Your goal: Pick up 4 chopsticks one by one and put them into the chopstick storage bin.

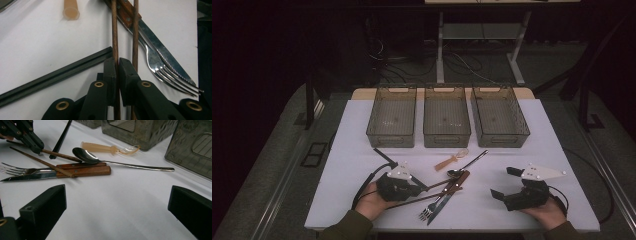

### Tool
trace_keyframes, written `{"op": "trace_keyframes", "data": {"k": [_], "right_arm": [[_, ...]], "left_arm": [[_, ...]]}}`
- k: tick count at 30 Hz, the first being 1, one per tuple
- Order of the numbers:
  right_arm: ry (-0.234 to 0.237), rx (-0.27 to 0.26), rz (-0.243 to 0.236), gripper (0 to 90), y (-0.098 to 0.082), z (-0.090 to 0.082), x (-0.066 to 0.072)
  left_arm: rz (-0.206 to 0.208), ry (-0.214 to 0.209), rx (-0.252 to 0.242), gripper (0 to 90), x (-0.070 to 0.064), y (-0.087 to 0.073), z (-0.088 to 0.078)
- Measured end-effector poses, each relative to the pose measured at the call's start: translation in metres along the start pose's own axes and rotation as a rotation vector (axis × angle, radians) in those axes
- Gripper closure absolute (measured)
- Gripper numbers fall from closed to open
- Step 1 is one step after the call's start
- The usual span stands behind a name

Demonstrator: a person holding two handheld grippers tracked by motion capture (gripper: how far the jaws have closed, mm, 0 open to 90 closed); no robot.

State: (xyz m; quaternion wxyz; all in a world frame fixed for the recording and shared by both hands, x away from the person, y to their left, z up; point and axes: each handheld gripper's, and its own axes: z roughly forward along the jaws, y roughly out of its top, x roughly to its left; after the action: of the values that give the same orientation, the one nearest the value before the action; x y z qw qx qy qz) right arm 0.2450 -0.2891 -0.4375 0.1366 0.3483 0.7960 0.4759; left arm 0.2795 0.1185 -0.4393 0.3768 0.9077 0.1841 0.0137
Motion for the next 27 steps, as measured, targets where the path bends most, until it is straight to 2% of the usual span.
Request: {"op": "trace_keyframes", "data": {"k": [13, 20, 27], "right_arm": [[0.018, 0.005, -0.002, 1.6, -0.001, 0.007, 0.001], [0.045, 0.005, 0.008, 1.6, 0.000, 0.008, -0.005], [0.041, -0.004, 0.000, 1.6, 0.000, 0.007, -0.003]], "left_arm": [[-0.045, 0.024, -0.027, 84.6, 0.006, -0.013, -0.022], [-0.054, 0.036, -0.038, 84.6, 0.008, -0.017, -0.032], [-0.067, 0.047, -0.059, 84.6, 0.009, -0.019, -0.039]]}}
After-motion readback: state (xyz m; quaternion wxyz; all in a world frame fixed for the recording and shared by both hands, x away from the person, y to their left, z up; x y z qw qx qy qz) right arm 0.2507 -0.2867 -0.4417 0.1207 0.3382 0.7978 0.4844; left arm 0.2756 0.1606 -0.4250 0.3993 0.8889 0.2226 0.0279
